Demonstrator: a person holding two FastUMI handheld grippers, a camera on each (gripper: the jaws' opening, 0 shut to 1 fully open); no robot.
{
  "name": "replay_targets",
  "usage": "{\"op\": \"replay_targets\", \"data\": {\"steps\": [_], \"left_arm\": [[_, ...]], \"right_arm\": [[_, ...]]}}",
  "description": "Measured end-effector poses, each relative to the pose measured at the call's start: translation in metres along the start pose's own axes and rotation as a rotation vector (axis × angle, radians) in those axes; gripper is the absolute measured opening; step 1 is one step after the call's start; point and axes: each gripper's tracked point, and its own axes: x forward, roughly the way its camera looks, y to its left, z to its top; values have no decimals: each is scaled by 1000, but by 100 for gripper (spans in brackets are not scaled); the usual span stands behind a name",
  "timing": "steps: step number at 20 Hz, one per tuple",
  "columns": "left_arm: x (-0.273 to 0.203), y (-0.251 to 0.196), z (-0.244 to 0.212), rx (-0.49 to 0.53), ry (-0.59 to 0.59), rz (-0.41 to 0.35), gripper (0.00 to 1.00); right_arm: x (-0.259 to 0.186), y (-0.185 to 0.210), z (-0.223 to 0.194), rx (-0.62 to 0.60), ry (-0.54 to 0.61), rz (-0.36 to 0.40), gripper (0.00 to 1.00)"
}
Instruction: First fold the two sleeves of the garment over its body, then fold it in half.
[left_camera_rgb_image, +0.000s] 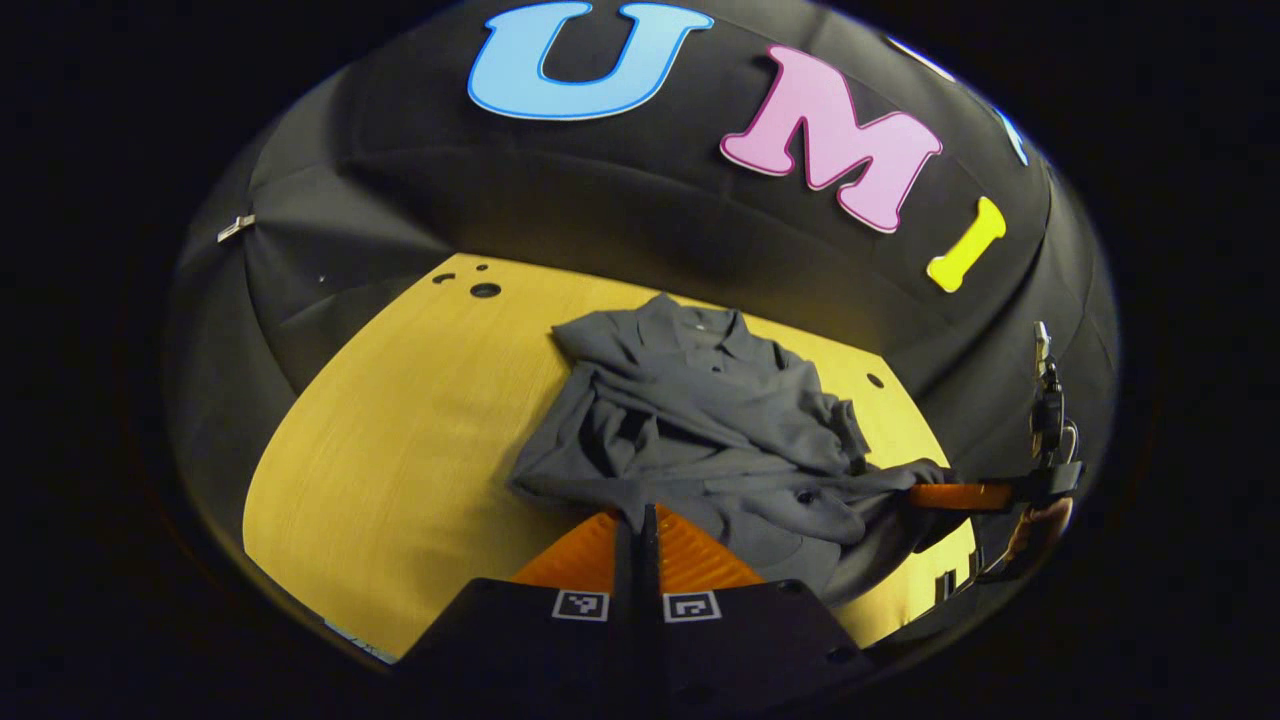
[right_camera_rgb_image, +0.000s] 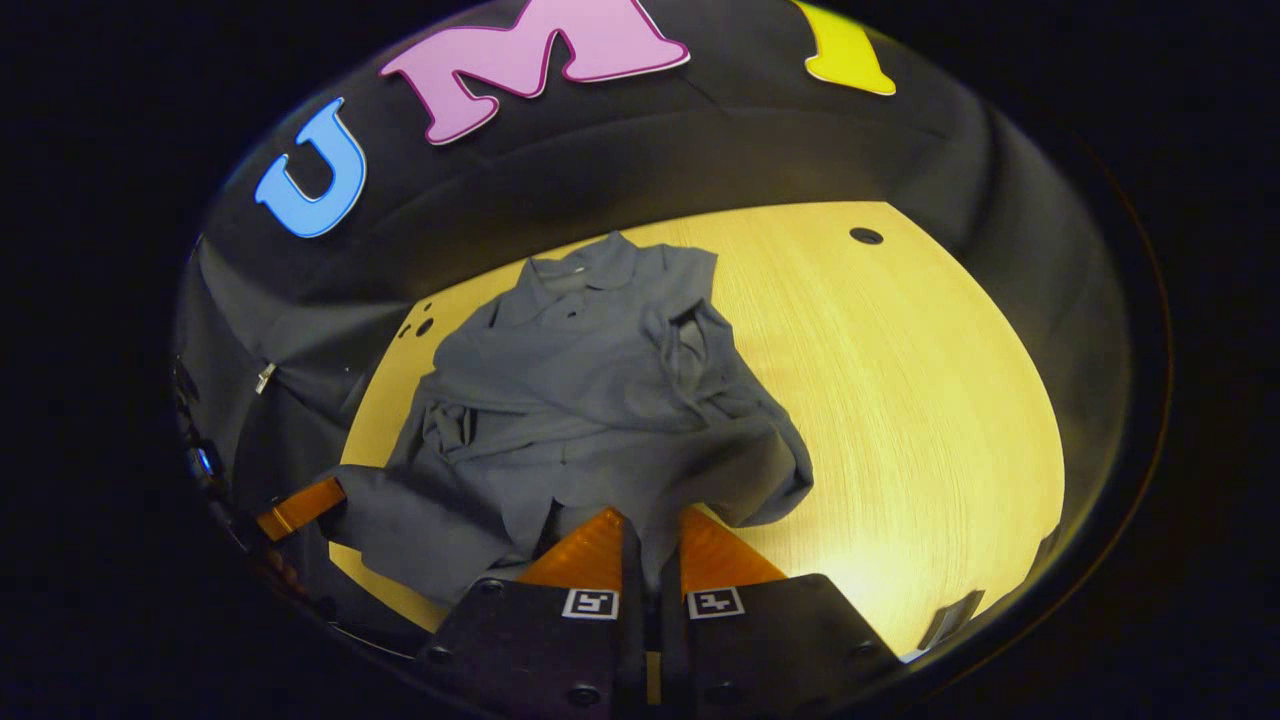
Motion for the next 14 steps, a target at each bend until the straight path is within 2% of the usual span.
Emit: {"op": "replay_targets", "data": {"steps": [6,14], "left_arm": [[23,-2,60,2,-84,-16,6],[85,-3,143,-30,-189,2,6]], "right_arm": [[17,6,62,-43,-97,11,10],[56,16,136,-103,-187,15,11]]}}
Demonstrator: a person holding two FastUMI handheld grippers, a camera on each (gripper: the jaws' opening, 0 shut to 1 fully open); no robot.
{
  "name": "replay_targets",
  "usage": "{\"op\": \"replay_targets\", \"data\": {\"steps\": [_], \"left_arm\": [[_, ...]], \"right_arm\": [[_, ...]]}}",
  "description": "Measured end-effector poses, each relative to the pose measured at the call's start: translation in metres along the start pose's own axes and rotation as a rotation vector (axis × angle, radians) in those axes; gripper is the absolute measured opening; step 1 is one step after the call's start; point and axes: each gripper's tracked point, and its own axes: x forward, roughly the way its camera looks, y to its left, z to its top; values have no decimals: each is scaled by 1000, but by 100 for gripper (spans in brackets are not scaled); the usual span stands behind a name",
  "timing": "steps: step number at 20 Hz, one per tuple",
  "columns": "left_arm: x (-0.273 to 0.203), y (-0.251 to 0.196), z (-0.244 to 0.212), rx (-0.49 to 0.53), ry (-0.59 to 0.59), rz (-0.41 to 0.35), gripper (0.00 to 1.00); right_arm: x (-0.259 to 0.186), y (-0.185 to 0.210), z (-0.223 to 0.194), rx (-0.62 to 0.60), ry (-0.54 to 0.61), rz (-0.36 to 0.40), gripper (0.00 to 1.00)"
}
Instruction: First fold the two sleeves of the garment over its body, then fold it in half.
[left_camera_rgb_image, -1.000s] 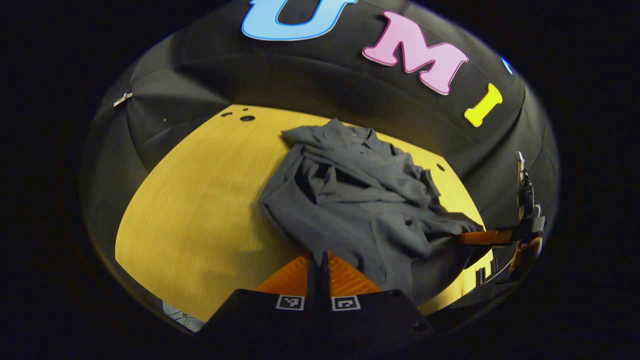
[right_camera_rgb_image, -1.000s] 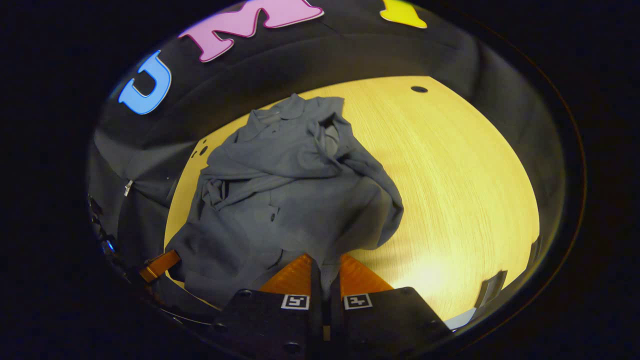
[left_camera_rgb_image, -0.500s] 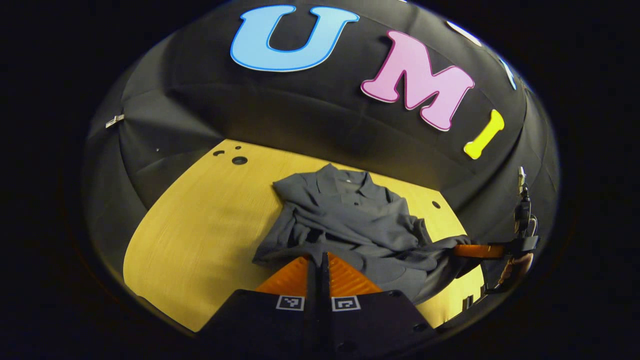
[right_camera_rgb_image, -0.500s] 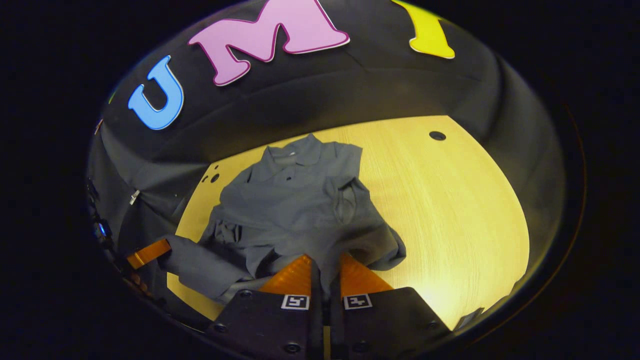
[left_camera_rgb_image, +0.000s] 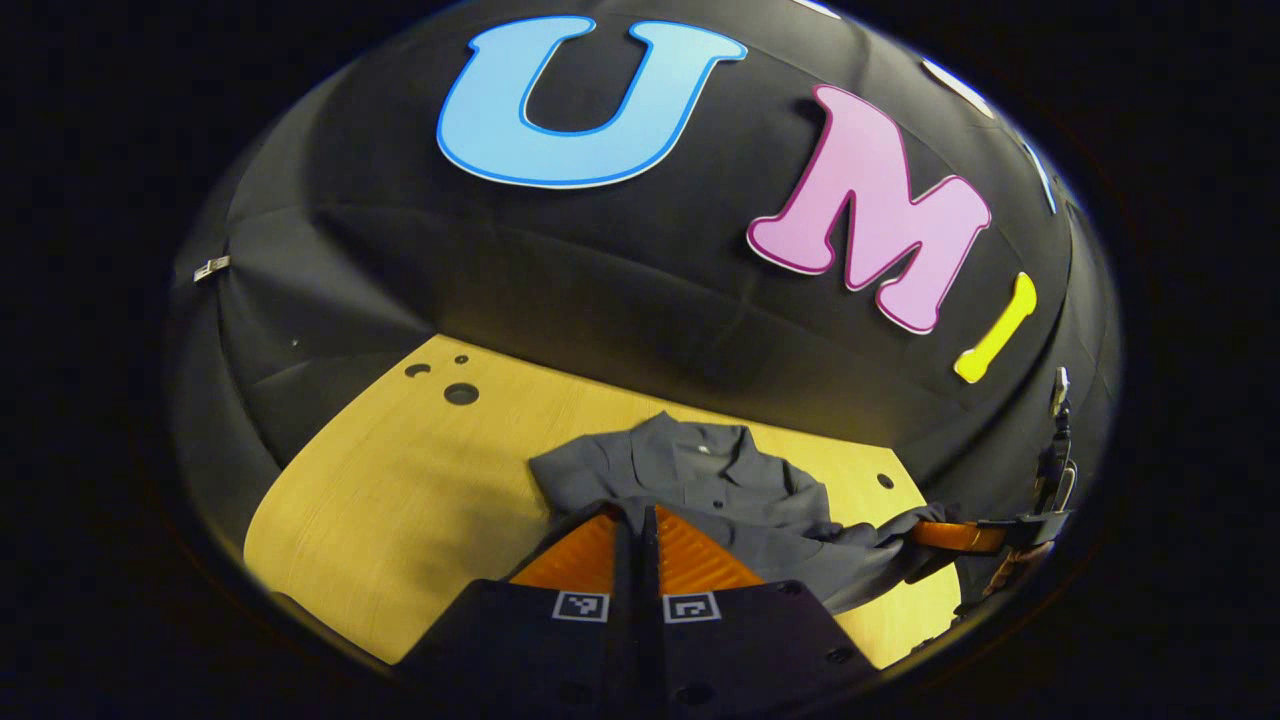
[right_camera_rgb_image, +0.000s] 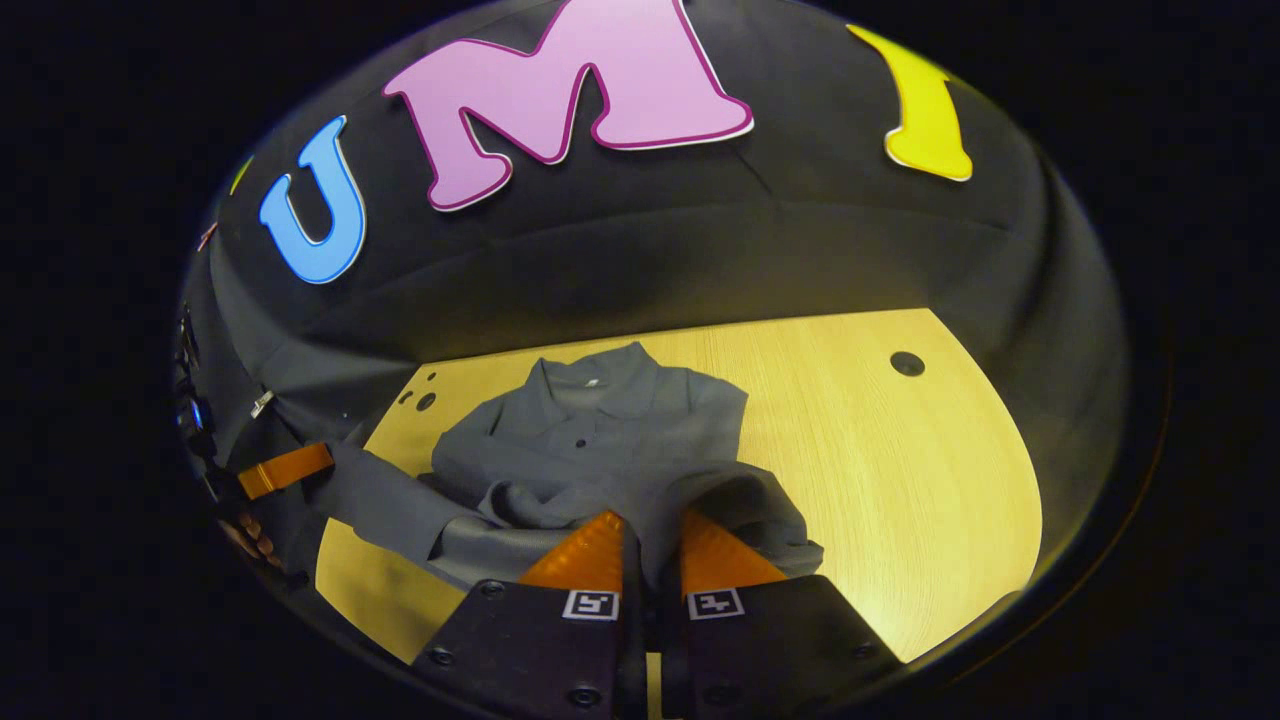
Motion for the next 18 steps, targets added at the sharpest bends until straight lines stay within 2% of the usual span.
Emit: {"op": "replay_targets", "data": {"steps": [3,9,14,18], "left_arm": [[29,3,26,12,-40,6,5],[88,4,53,61,-75,3,5],[143,18,59,98,-112,9,5],[181,28,50,95,-123,-4,5]], "right_arm": [[22,2,23,21,-31,5,10],[72,8,60,-10,-72,6,10],[119,4,82,24,-99,-2,10],[152,-9,76,66,-78,-9,10]]}}
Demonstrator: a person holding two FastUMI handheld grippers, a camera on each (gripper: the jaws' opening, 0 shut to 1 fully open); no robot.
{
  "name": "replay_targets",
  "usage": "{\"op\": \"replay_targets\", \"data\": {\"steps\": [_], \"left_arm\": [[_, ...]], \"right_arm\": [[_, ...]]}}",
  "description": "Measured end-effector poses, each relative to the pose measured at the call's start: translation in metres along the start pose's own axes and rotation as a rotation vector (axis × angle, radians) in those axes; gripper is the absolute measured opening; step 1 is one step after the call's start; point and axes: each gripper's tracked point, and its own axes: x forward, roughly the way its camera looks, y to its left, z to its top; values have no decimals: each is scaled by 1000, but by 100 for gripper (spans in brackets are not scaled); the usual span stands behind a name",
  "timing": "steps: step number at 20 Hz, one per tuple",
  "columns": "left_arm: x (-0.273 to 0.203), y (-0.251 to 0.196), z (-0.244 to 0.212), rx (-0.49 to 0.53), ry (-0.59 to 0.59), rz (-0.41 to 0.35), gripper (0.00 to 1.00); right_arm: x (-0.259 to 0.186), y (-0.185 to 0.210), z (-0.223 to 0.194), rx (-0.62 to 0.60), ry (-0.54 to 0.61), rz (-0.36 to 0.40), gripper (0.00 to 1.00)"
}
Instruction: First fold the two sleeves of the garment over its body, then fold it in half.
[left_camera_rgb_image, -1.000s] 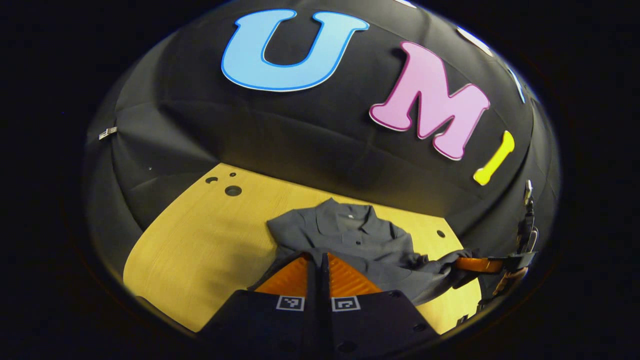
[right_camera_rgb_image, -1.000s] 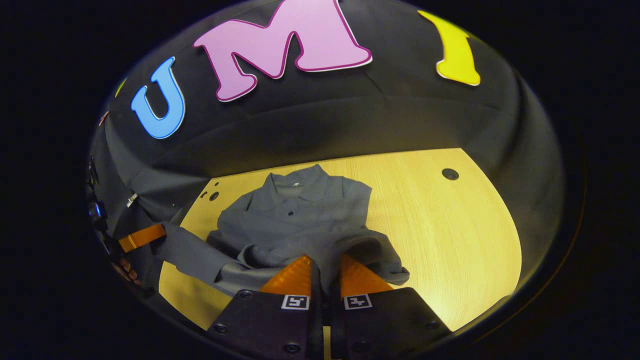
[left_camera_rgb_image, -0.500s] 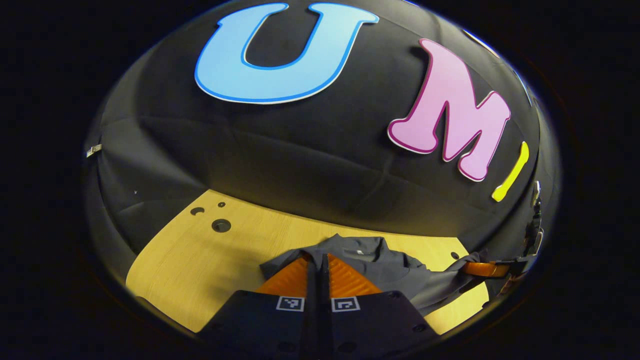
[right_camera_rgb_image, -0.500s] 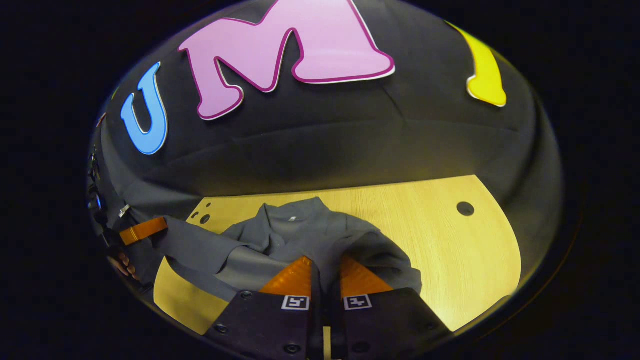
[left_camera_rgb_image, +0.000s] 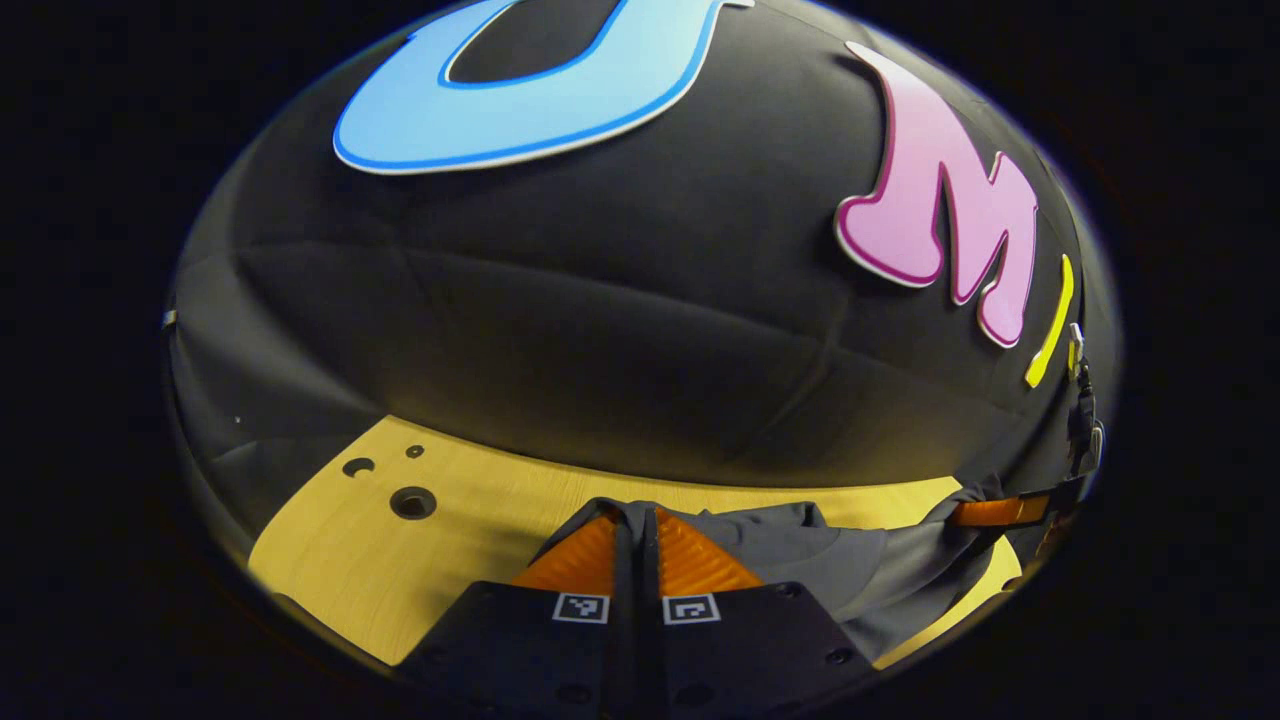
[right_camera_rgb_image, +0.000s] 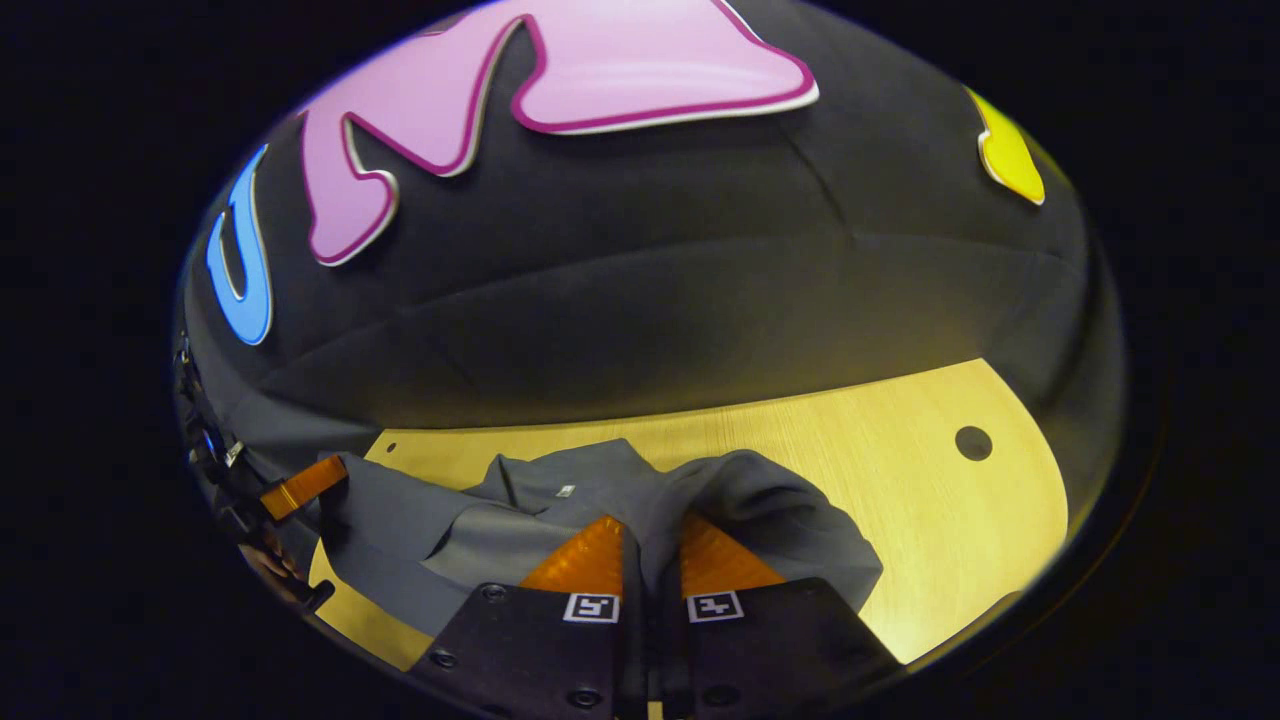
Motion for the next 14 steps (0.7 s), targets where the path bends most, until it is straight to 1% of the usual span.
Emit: {"op": "replay_targets", "data": {"steps": [2,3,5,6,7,8,10,11,12,13,14], "left_arm": [[11,1,-15,-32,23,1,5],[16,3,-21,-53,33,5,5],[22,6,-34,-69,60,29,6],[22,7,-40,-61,77,46,10],[19,11,-41,-46,88,72,13],[17,13,-41,-32,90,88,21],[6,13,-27,-16,56,112,37],[-2,12,-18,-13,33,113,46],[-11,12,-8,-8,13,116,60],[-20,14,1,1,-1,122,79],[-32,16,9,11,-14,130,98]], "right_arm": [[14,-12,-10,14,26,-16,10],[21,-13,-16,18,39,-25,14],[28,-20,-21,6,49,-41,19],[27,-22,-23,0,55,-49,16],[29,-23,-25,0,59,-49,24],[26,-24,-24,4,63,-51,36],[17,-27,-22,15,73,-56,59],[10,-30,-19,22,69,-62,82],[3,-33,-13,22,56,-71,88],[-5,-34,-9,20,39,-76,100],[-15,-36,-3,9,22,-85,99]]}}
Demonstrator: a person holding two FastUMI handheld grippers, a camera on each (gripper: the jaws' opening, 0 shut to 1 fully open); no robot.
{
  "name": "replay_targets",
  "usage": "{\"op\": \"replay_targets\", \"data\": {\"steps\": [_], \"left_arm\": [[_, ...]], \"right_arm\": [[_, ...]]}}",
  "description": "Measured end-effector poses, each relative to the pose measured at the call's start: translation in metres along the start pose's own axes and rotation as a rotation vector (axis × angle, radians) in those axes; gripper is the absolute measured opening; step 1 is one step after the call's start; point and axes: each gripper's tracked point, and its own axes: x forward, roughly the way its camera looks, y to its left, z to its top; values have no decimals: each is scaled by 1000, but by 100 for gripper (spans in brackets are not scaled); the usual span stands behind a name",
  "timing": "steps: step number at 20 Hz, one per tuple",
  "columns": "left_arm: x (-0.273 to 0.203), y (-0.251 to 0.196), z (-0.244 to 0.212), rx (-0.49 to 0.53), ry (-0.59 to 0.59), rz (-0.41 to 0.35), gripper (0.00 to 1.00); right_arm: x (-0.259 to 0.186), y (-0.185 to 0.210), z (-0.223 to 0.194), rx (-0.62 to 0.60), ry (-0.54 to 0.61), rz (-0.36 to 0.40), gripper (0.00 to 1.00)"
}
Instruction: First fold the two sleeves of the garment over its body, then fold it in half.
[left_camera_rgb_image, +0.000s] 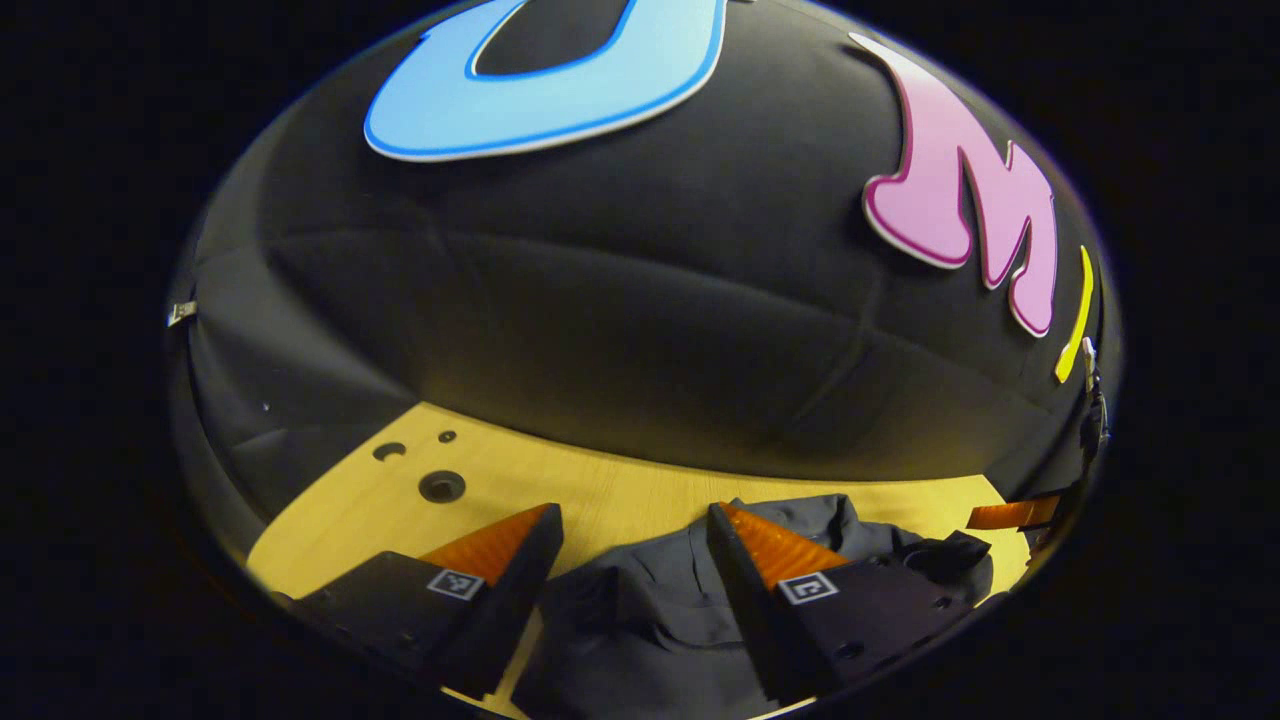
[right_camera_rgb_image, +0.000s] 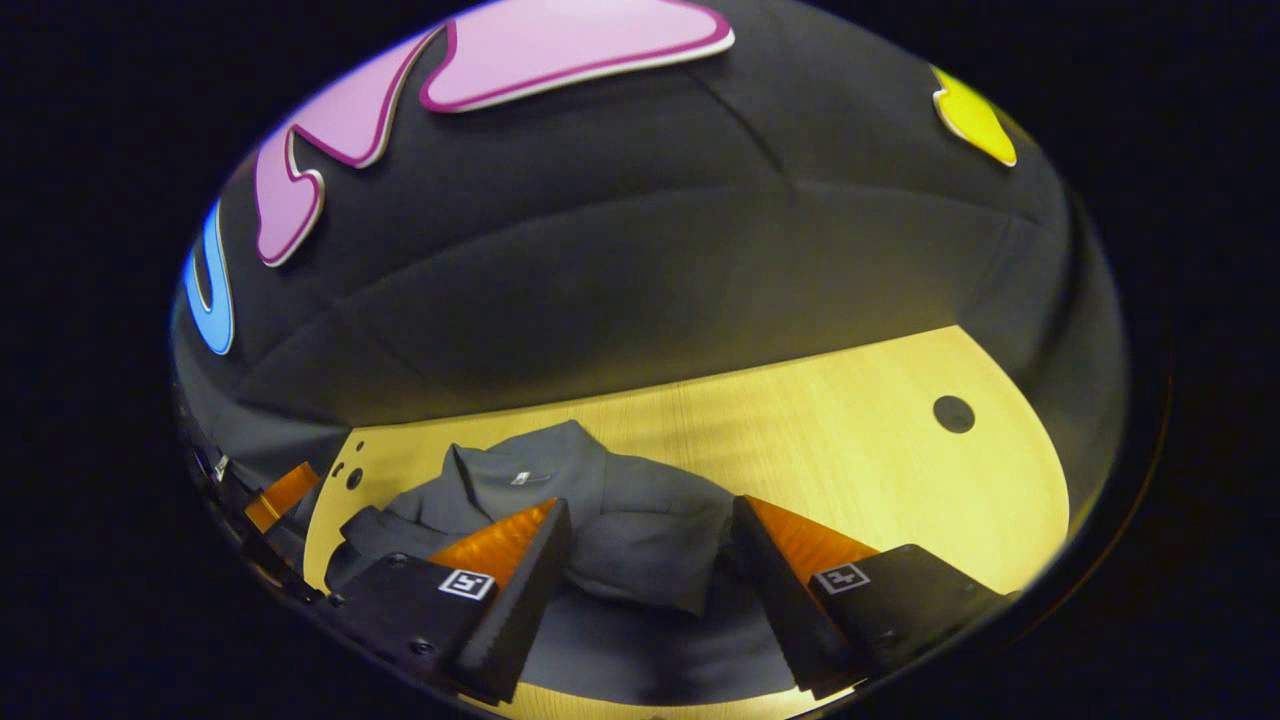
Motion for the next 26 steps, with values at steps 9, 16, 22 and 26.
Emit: {"op": "replay_targets", "data": {"steps": [9,16,22,26], "left_arm": [[-148,17,55,4,-126,91,96],[-247,-1,86,50,-261,54,96],[-316,-17,75,81,-320,3,96],[-346,-14,65,74,-336,-32,96]], "right_arm": [[-129,0,12,-66,-150,-43,99],[-207,23,-20,-27,-186,-39,99],[-273,58,-49,-72,-244,-13,99],[-305,80,-62,-88,-246,27,99]]}}
